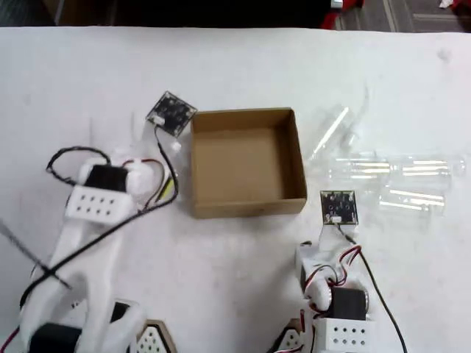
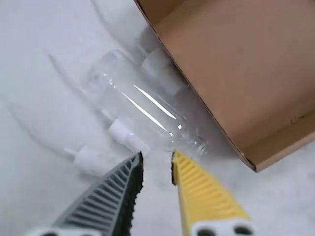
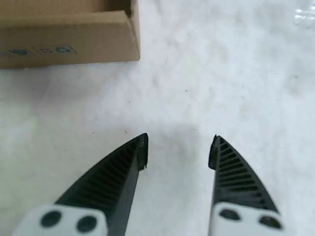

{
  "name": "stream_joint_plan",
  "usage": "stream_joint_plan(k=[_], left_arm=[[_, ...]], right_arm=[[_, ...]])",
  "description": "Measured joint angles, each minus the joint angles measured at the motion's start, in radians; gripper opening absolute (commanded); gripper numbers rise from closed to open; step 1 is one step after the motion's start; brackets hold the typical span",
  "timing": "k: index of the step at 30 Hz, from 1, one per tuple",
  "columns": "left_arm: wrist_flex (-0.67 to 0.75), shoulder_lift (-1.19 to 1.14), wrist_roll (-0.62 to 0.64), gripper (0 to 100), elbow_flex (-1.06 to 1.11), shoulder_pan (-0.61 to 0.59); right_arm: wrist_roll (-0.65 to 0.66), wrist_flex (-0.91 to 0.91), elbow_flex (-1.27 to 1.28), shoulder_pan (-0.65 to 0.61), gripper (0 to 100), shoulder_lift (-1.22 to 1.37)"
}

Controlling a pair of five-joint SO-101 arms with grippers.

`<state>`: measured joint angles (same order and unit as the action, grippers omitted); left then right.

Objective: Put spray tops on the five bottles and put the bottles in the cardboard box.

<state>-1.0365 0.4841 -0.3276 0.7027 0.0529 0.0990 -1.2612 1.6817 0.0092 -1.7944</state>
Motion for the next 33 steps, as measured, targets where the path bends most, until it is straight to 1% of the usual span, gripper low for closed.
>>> stream_joint_plan(k=[6,9,12,15,17,21,23,25,30,33], left_arm=[[0.023,-0.166,0.054,10,0.000,-0.008],[0.023,-0.195,0.107,11,0.000,-0.008],[0.023,-0.196,0.221,18,0.000,-0.006],[0.023,-0.196,0.365,27,0.000,-0.006],[0.023,-0.196,0.465,31,0.000,-0.006],[0.023,-0.203,0.660,31,0.000,-0.009],[0.023,-0.203,0.723,31,0.000,-0.009],[0.023,-0.203,0.752,31,0.000,-0.009],[0.031,-0.203,0.763,29,0.005,-0.009],[0.058,-0.203,0.773,28,0.028,-0.005]], right_arm=[[0.000,0.000,0.000,0.000,18.4,0.000],[0.000,0.000,0.000,0.000,18.4,0.000],[0.000,0.000,0.000,0.000,18.4,0.000],[0.000,0.000,0.000,0.000,18.4,0.000],[0.000,0.000,0.000,0.000,18.4,0.000],[0.000,0.000,0.000,0.000,18.4,0.000],[0.000,0.000,0.000,0.000,18.4,0.000],[0.000,0.000,0.000,0.000,18.4,0.000],[0.000,0.000,0.000,0.000,18.4,0.000],[0.000,0.000,0.000,0.000,18.4,0.000]])
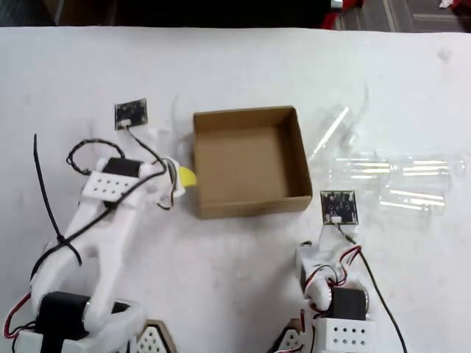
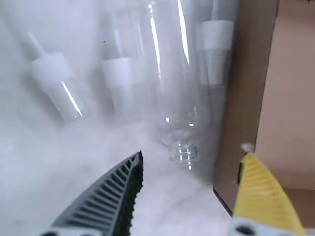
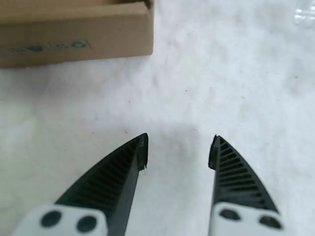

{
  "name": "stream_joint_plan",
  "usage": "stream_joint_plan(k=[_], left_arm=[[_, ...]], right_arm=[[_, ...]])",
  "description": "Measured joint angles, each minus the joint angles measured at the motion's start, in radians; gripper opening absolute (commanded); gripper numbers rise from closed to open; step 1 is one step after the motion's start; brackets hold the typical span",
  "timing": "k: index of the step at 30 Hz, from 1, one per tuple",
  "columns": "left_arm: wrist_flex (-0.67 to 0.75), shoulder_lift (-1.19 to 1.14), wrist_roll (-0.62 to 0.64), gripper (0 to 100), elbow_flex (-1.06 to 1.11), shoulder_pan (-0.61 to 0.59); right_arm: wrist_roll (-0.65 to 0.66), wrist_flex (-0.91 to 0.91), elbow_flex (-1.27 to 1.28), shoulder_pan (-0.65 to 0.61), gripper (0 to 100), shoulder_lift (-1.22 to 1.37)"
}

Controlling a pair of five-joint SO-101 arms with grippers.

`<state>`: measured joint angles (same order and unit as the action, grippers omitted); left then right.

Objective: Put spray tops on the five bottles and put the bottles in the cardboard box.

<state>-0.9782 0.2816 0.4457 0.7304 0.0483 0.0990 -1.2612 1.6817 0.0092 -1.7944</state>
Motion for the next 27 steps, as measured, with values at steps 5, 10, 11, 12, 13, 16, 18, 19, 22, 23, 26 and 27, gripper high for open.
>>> stream_joint_plan(k=[5,10,11,12,13,16,18,19,22,23,26,27], left_arm=[[0.061,0.000,0.058,28,0.040,0.006],[0.061,0.000,0.095,28,0.040,-0.021],[0.061,0.000,0.098,28,0.040,-0.029],[0.061,0.000,0.100,28,0.040,-0.029],[0.061,0.000,0.098,28,0.040,-0.025],[0.061,0.000,0.100,28,0.040,-0.003],[0.061,-0.011,0.098,28,0.040,0.008],[0.063,-0.026,0.098,28,0.040,0.005],[0.068,-0.106,0.098,28,0.021,0.006],[0.068,-0.144,0.098,28,0.006,0.006],[0.043,-0.258,0.098,28,-0.063,0.005],[0.020,-0.290,0.098,28,-0.095,0.005]], right_arm=[[0.000,0.000,0.000,0.000,18.4,0.000],[0.000,0.000,0.000,0.000,18.4,0.000],[0.000,0.000,0.000,0.000,18.4,0.000],[0.000,0.000,0.000,0.000,18.4,0.000],[0.000,0.000,0.000,0.000,18.4,0.000],[0.000,0.000,0.000,0.000,18.4,0.000],[0.000,0.000,0.000,0.000,18.4,0.000],[0.000,0.000,0.000,0.000,18.4,0.000],[0.000,0.000,0.000,0.000,18.4,0.000],[0.000,0.000,0.000,0.000,18.4,0.000],[0.000,0.000,0.000,0.000,18.4,0.000],[0.000,0.000,0.000,0.000,18.4,0.000]])
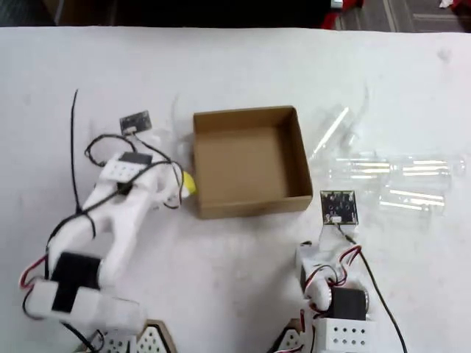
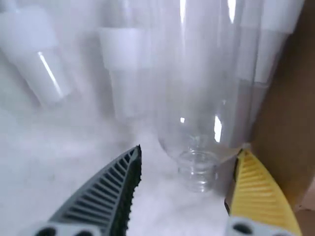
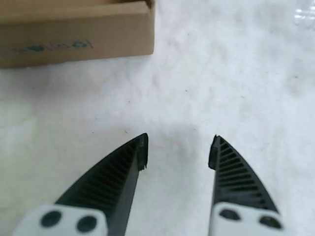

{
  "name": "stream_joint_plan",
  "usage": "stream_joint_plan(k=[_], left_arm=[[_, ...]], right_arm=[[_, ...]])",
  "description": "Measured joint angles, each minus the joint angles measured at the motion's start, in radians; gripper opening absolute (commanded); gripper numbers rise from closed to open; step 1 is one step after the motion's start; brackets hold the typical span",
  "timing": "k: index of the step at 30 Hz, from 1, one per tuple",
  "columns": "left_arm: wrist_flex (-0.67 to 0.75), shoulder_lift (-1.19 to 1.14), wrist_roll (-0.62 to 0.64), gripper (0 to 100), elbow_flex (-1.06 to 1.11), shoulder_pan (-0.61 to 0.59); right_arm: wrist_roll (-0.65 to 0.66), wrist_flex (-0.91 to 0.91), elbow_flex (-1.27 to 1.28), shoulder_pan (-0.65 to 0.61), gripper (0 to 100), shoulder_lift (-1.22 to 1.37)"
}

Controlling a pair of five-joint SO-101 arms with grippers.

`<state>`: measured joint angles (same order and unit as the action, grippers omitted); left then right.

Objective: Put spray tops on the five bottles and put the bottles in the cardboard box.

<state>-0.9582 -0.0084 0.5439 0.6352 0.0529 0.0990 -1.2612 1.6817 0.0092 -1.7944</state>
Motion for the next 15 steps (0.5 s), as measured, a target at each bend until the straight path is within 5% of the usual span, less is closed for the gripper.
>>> stream_joint_plan(k=[6,15], left_arm=[[-0.115,-0.106,0.000,25,-0.140,0.000],[-0.080,-0.158,0.003,7,-0.160,0.003]], right_arm=[[0.000,0.000,0.000,0.000,18.4,0.000],[0.000,0.000,0.000,0.000,18.4,0.000]])
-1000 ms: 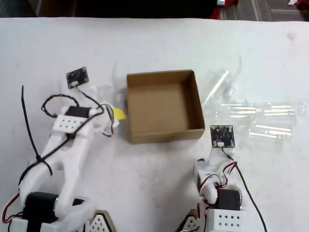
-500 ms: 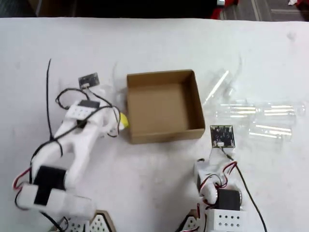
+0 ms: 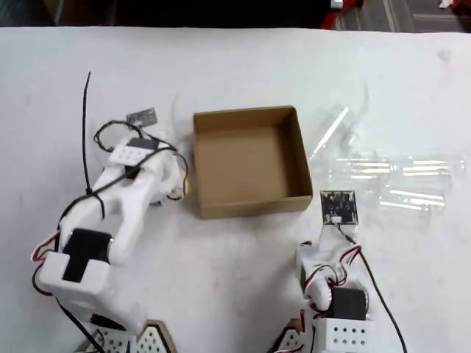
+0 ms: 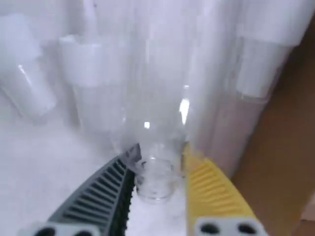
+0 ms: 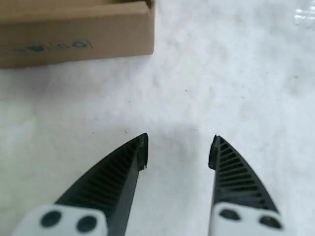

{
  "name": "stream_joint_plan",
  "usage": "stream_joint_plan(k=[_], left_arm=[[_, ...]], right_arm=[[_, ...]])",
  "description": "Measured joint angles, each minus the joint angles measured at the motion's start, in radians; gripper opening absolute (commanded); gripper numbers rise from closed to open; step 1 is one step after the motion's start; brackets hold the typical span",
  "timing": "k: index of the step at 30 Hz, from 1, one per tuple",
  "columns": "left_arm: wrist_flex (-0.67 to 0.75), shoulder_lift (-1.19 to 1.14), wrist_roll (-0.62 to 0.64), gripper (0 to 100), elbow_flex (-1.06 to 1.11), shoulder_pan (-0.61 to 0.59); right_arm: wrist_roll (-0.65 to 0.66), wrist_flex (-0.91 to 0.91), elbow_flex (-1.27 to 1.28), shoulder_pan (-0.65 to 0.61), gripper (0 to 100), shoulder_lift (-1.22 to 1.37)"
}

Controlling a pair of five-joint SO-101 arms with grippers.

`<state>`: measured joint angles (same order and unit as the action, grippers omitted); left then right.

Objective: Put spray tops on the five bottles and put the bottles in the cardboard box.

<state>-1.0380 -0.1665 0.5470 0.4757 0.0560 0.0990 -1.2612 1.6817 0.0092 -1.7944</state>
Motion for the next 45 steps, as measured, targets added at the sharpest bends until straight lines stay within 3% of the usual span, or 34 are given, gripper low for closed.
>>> stream_joint_plan(k=[10,22,35,41,45], left_arm=[[0.020,-0.003,0.000,2,-0.012,0.002],[-0.127,0.078,-0.048,2,-0.063,-0.002],[-0.285,0.345,-0.440,2,-0.063,0.000],[-0.414,0.486,-0.781,3,-0.063,0.014],[-0.511,0.594,-1.120,3,-0.063,0.095]], right_arm=[[0.000,0.000,0.000,0.000,18.4,0.000],[0.000,0.000,0.000,0.000,18.4,0.000],[0.000,0.000,0.000,0.000,18.4,0.000],[0.000,0.000,0.000,0.000,18.4,0.000],[0.000,0.000,0.000,0.000,18.4,0.000]])
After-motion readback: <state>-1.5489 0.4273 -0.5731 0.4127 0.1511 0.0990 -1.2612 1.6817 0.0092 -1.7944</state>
